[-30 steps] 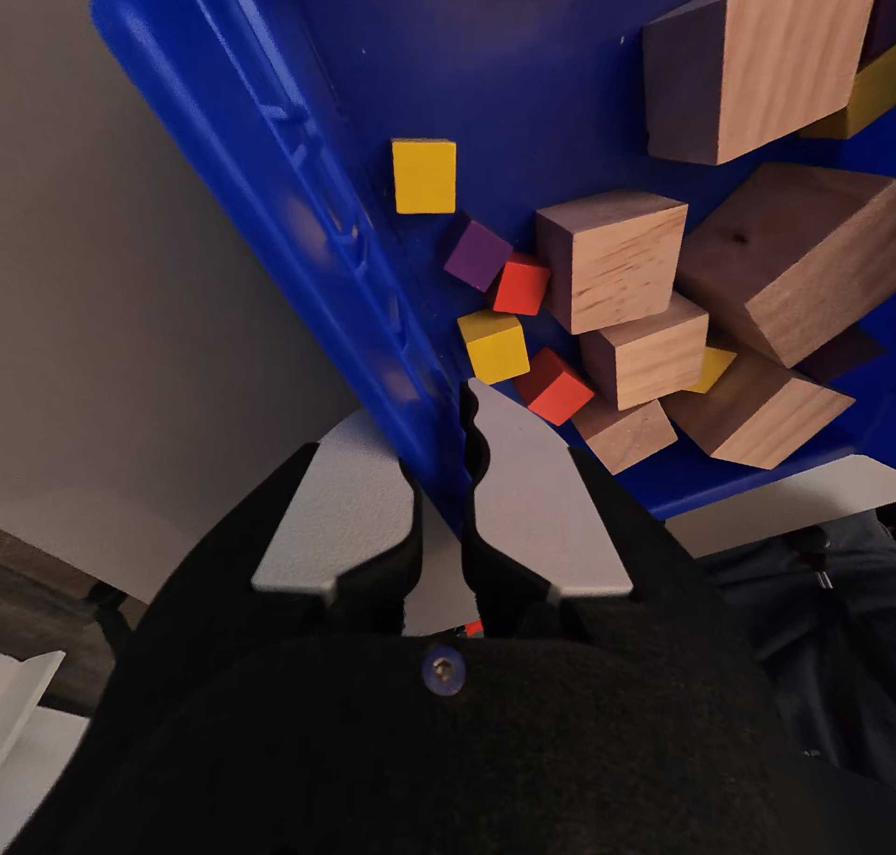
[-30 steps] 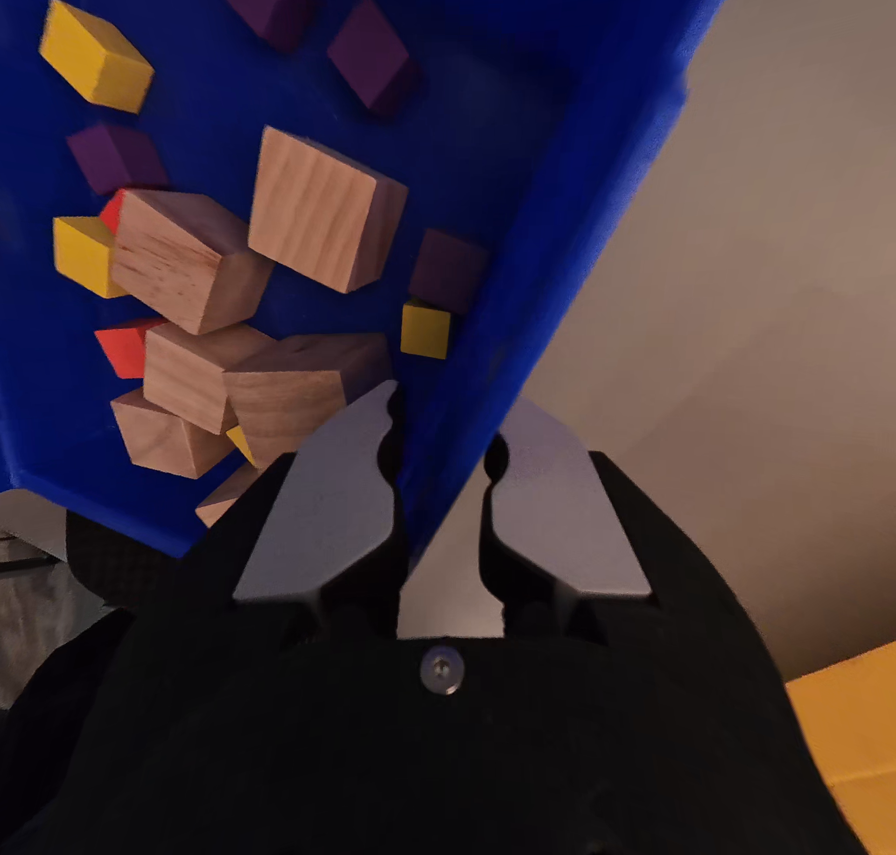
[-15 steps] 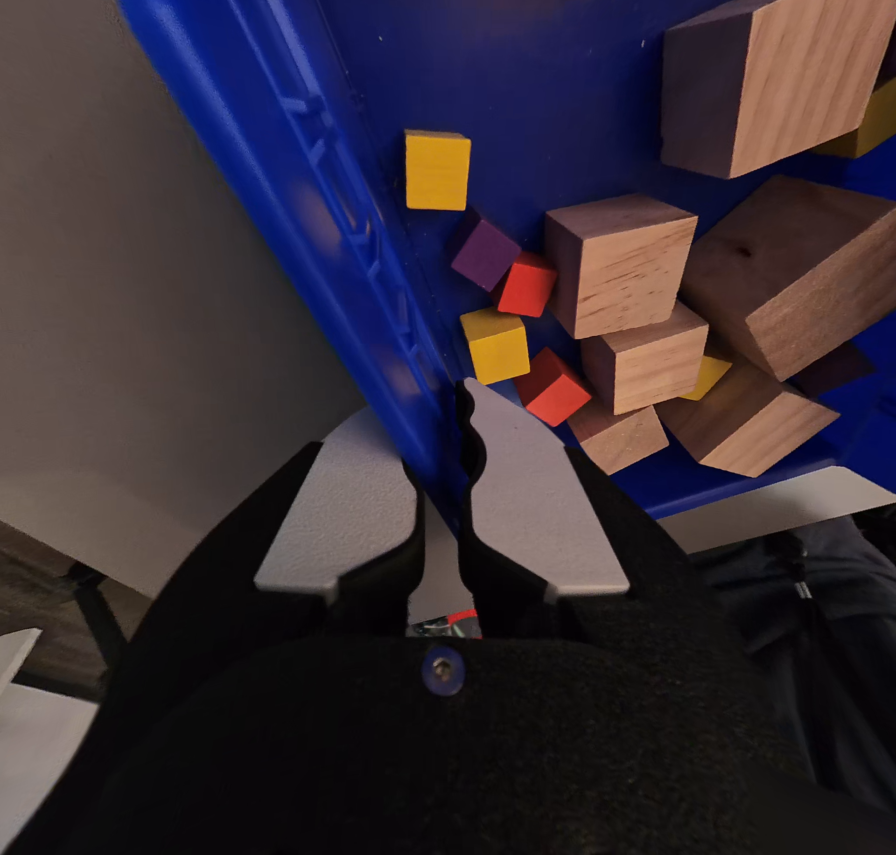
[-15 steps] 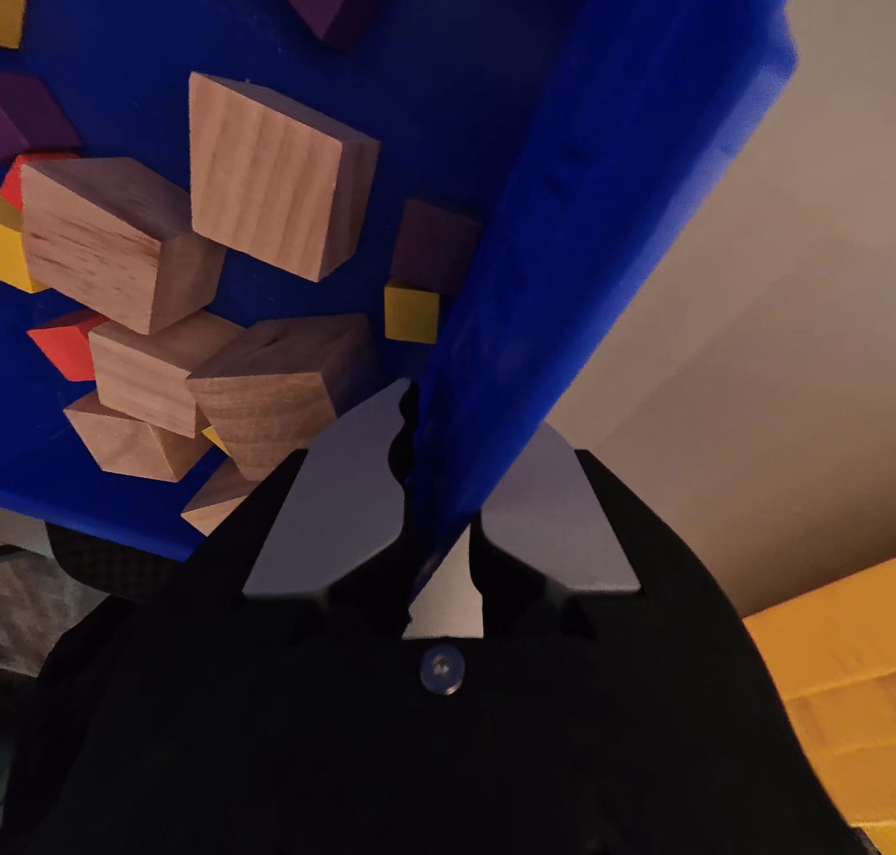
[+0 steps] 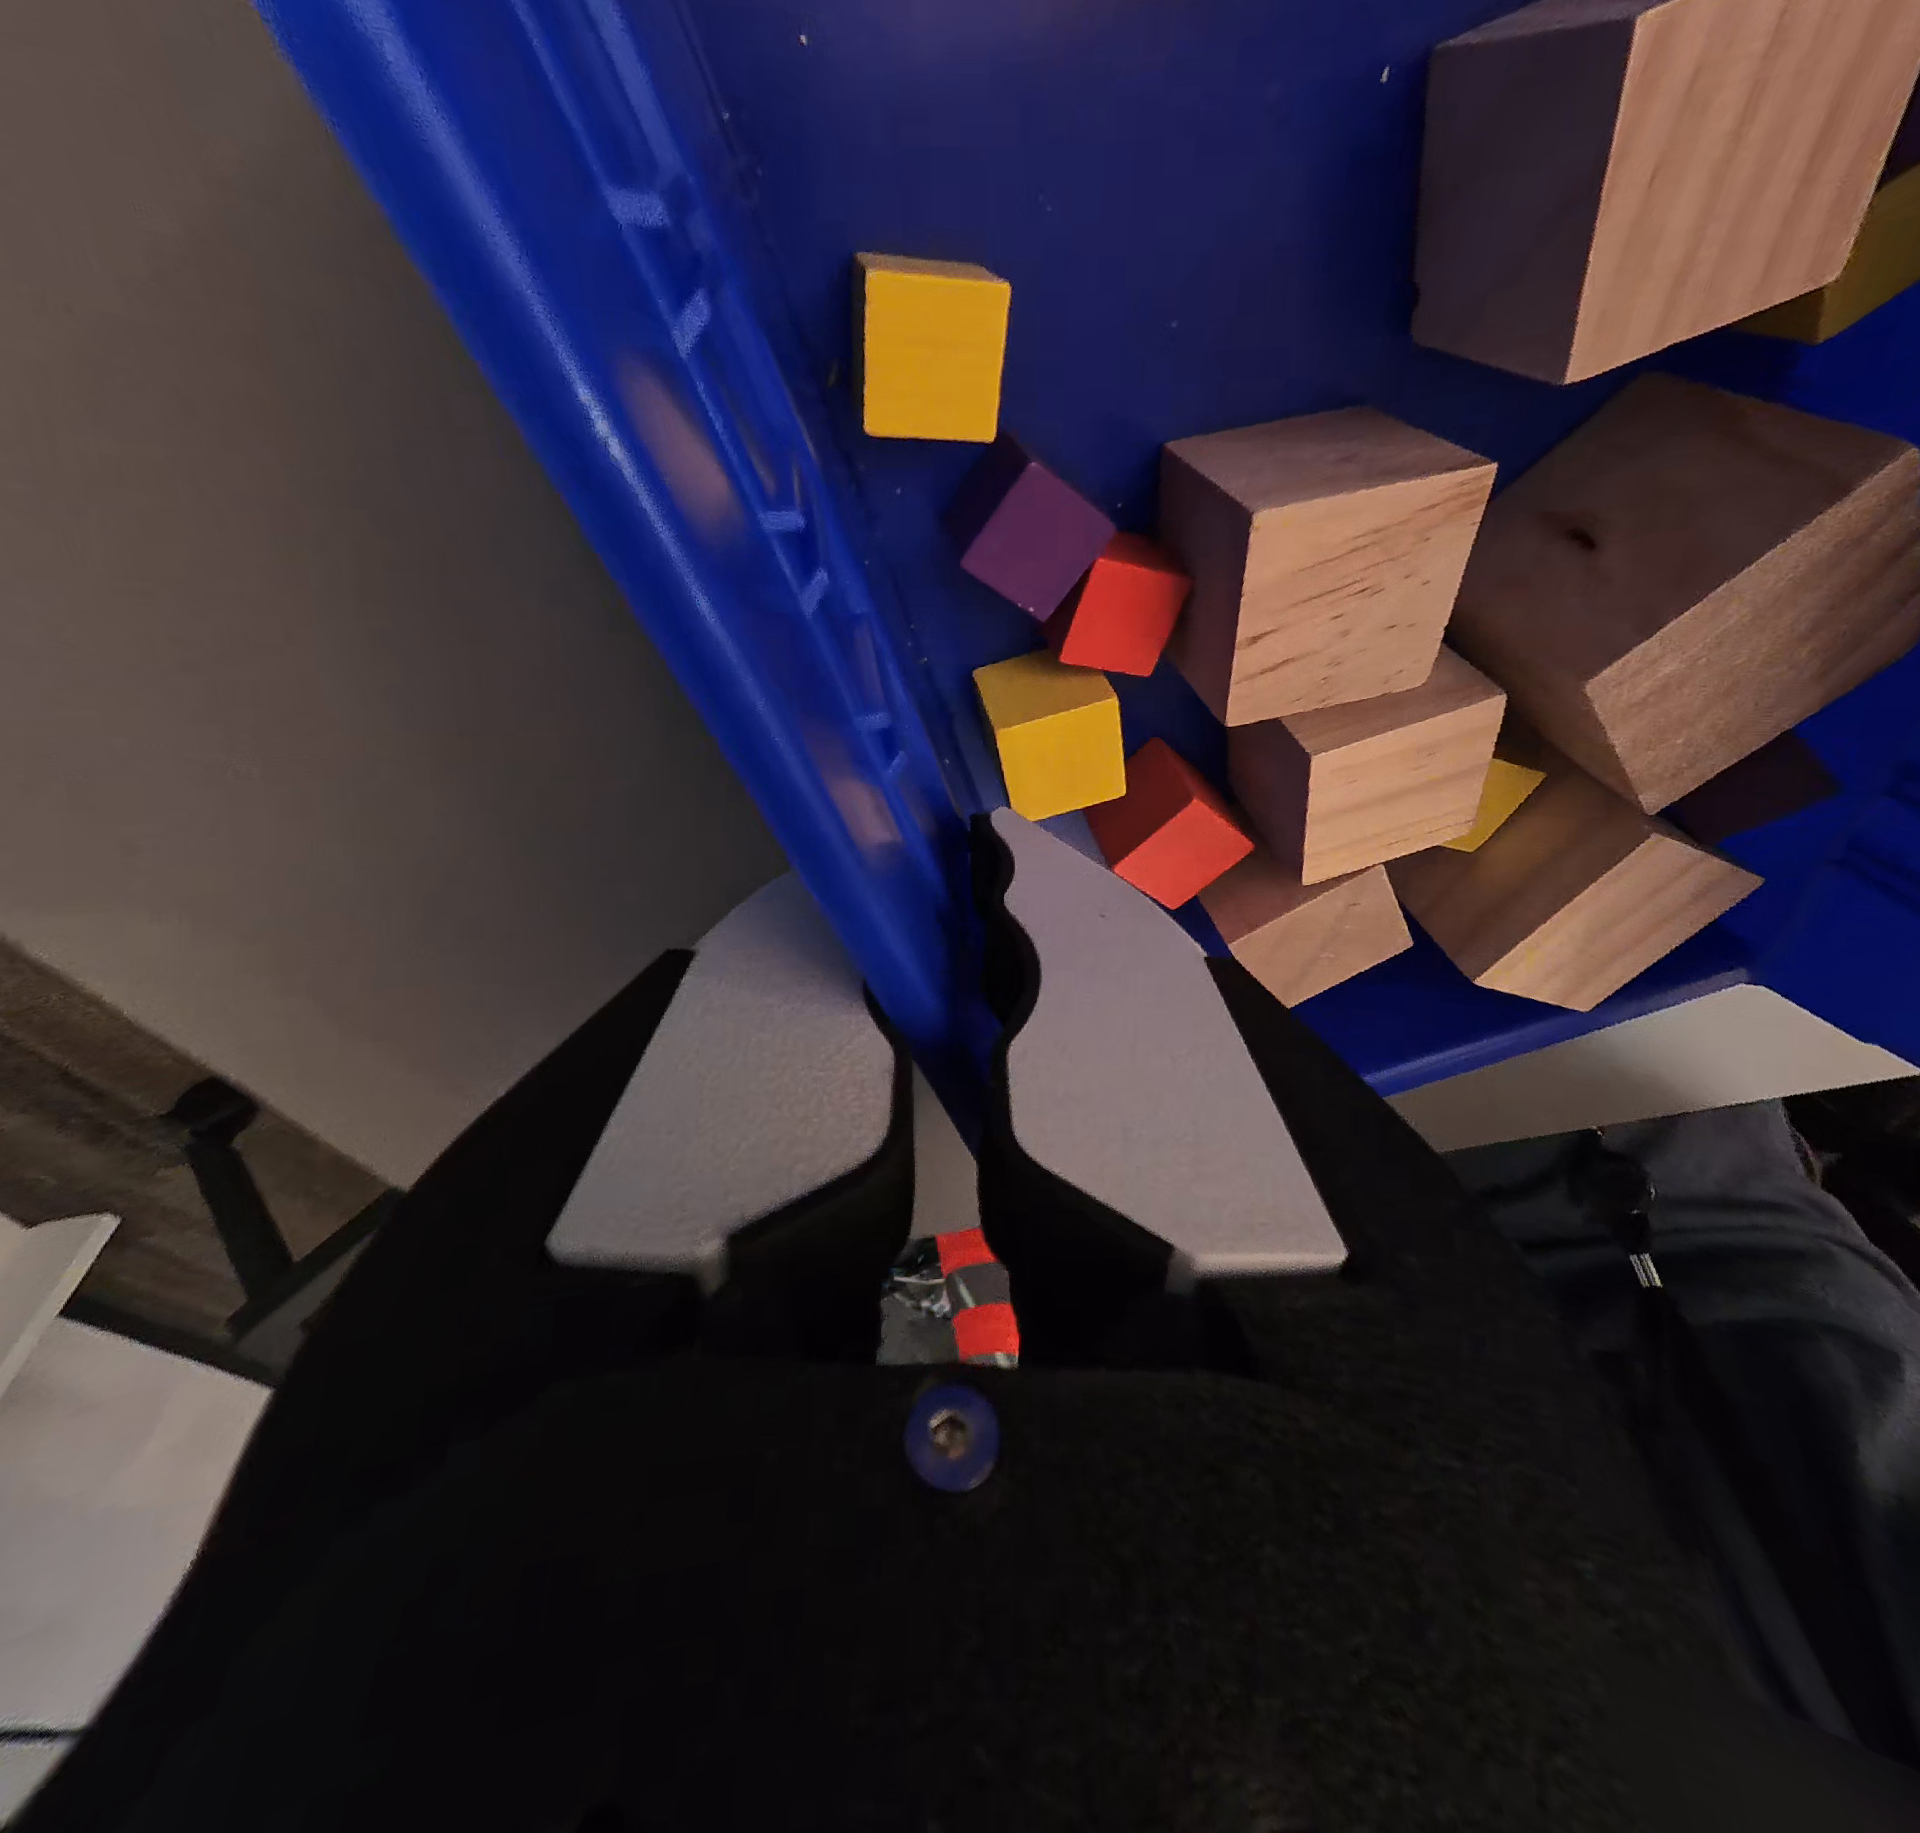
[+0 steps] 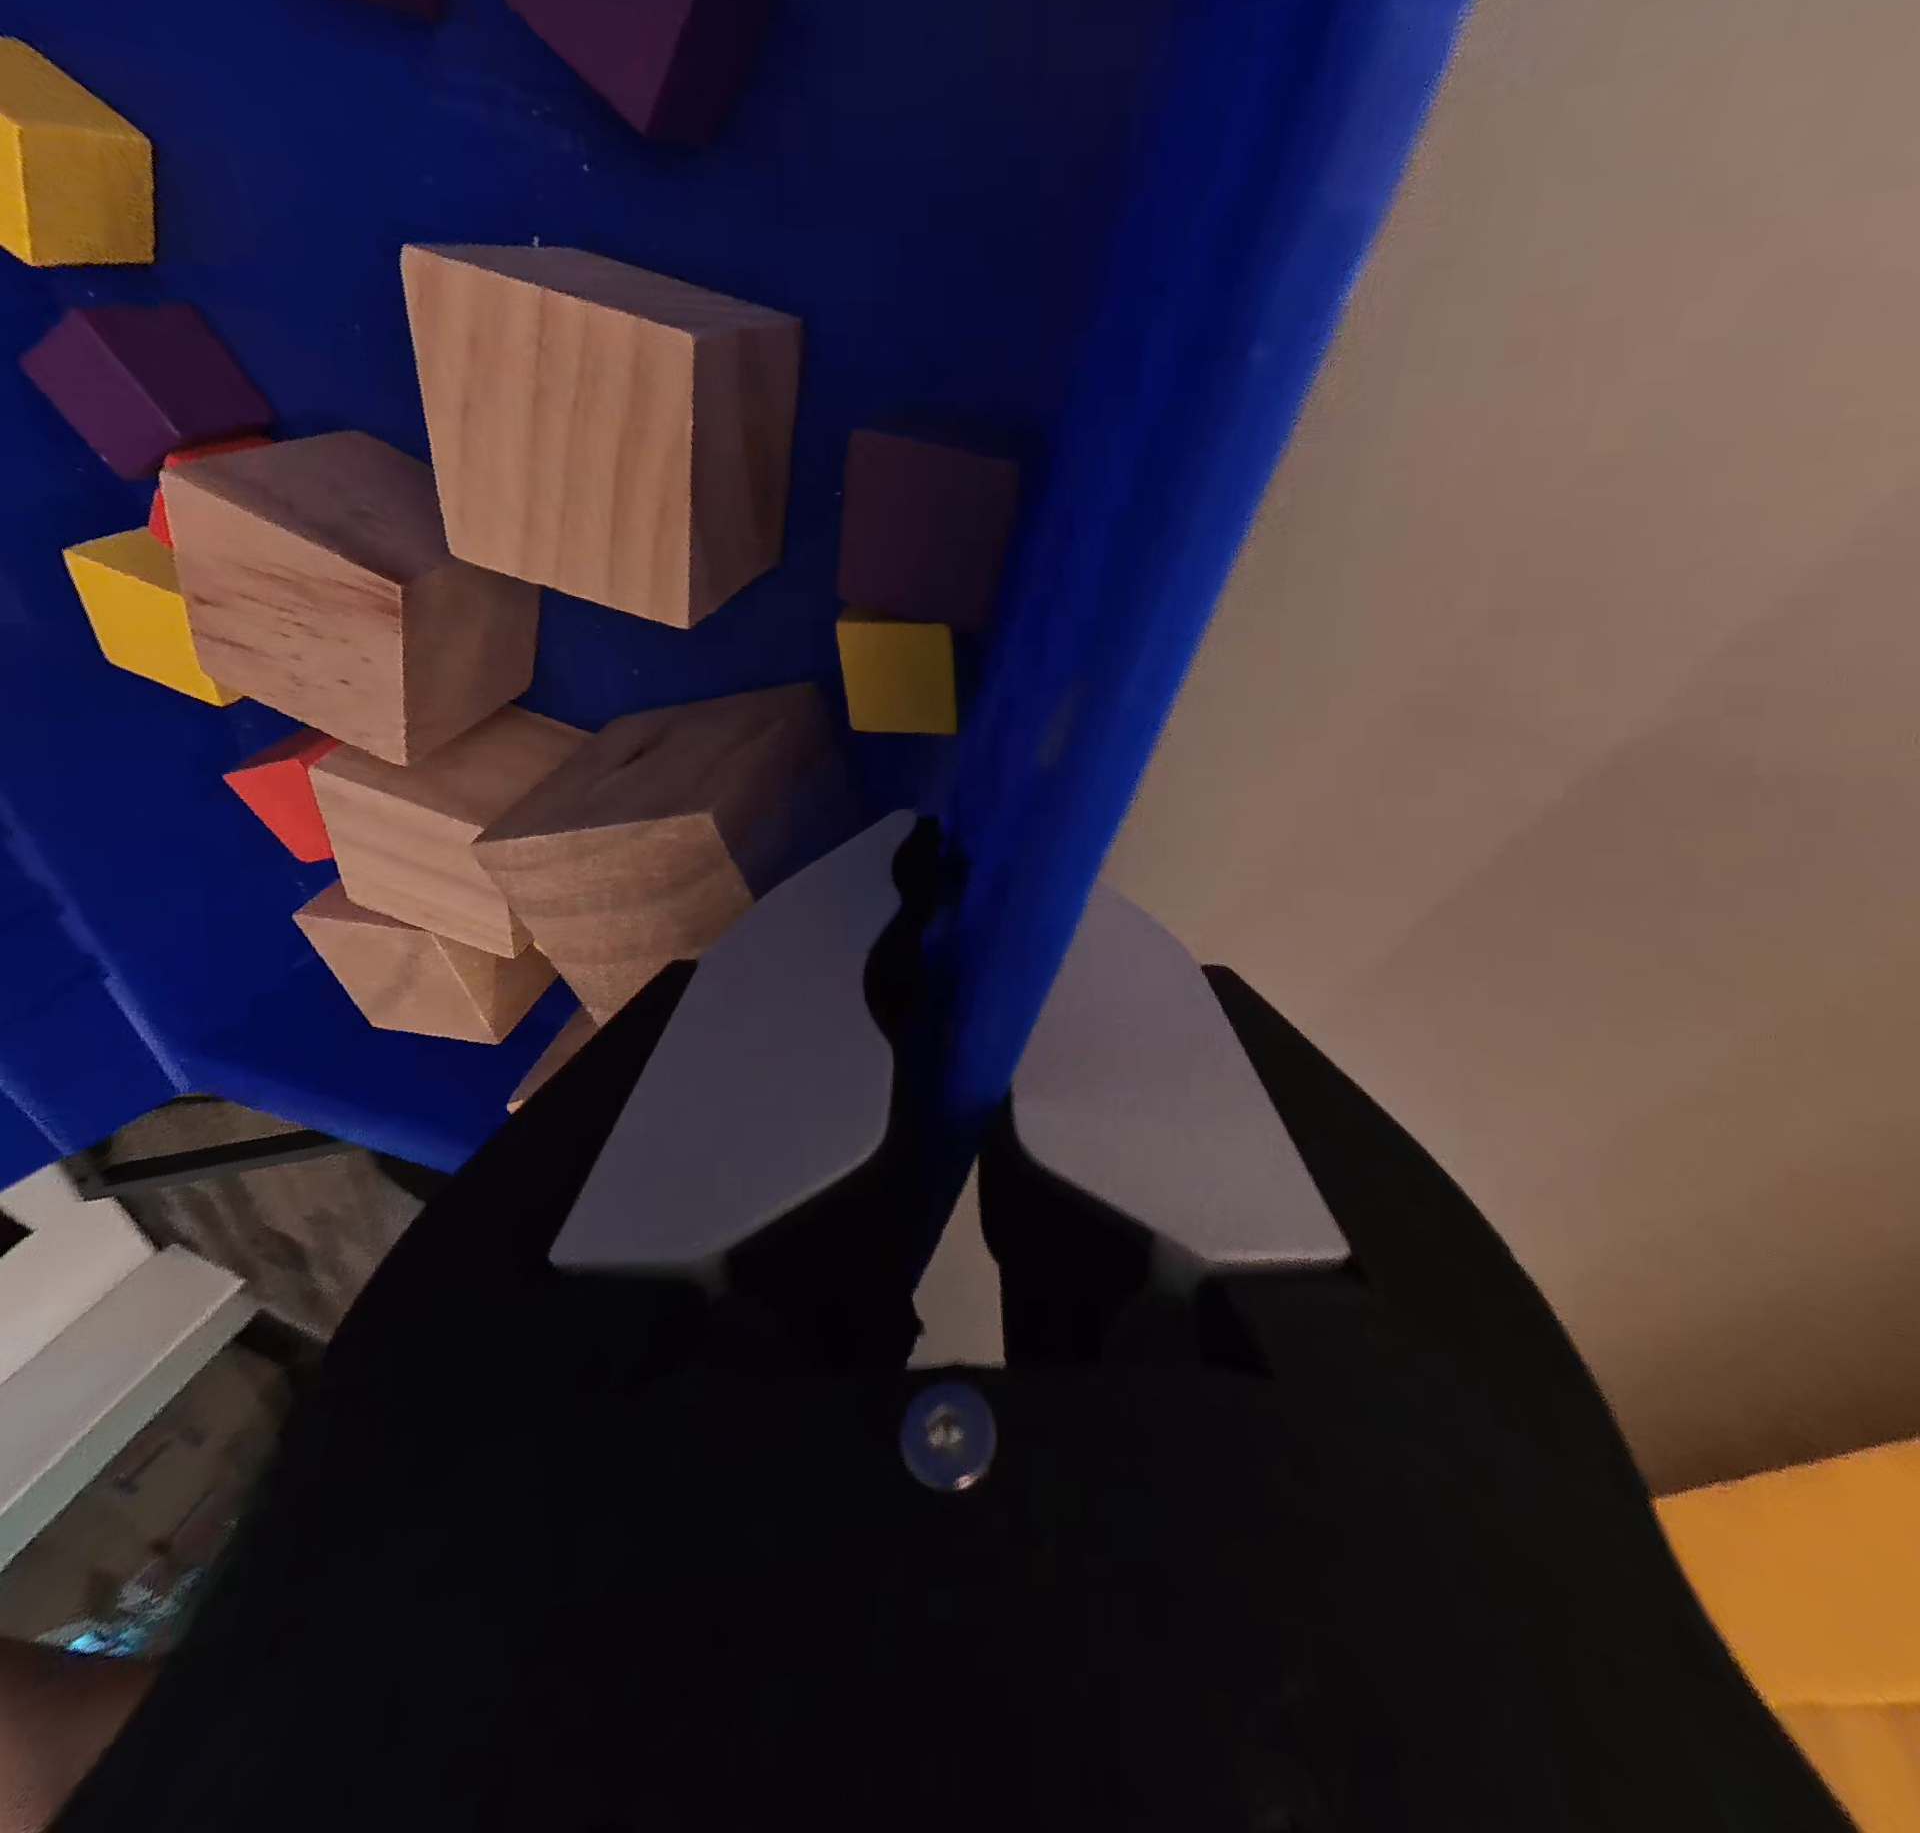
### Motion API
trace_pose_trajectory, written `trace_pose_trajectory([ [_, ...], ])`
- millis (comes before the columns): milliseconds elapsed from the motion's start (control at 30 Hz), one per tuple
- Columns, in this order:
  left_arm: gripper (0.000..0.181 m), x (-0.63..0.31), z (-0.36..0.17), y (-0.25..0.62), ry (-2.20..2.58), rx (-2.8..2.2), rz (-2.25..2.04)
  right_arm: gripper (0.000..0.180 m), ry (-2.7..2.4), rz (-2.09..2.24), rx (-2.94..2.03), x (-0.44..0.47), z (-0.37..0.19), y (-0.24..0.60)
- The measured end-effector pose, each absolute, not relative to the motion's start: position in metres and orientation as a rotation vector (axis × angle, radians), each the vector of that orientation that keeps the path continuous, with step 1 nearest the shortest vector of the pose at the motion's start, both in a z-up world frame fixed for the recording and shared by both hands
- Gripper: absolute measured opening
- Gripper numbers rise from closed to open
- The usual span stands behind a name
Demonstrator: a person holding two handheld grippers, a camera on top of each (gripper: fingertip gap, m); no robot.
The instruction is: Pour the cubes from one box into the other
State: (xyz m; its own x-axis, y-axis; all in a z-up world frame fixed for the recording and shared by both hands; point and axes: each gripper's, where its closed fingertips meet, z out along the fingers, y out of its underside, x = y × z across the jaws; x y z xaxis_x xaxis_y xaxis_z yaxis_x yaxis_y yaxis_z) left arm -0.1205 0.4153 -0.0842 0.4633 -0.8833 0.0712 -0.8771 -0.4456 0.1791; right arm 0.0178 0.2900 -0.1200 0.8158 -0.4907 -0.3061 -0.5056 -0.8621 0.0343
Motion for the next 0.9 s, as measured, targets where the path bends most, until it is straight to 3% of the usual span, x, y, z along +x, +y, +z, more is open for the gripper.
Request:
trace_pose_trajectory([
  [300,0.008,-0.078,-0.001,0.388,-1.637,2.563,-0.228,0.006,0.826,0.597,-2.835,0.052,-0.057,0.266],
  [567,0.008,0.047,0.07,0.3,-1.885,2.523,-0.088,0.006,0.967,0.378,-2.723,0.161,0.028,0.161],
  [900,0.008,0.213,0.064,0.143,-2.225,2.322,0.2,0.006,1.263,0.069,-2.552,0.297,0.049,-0.022],
])
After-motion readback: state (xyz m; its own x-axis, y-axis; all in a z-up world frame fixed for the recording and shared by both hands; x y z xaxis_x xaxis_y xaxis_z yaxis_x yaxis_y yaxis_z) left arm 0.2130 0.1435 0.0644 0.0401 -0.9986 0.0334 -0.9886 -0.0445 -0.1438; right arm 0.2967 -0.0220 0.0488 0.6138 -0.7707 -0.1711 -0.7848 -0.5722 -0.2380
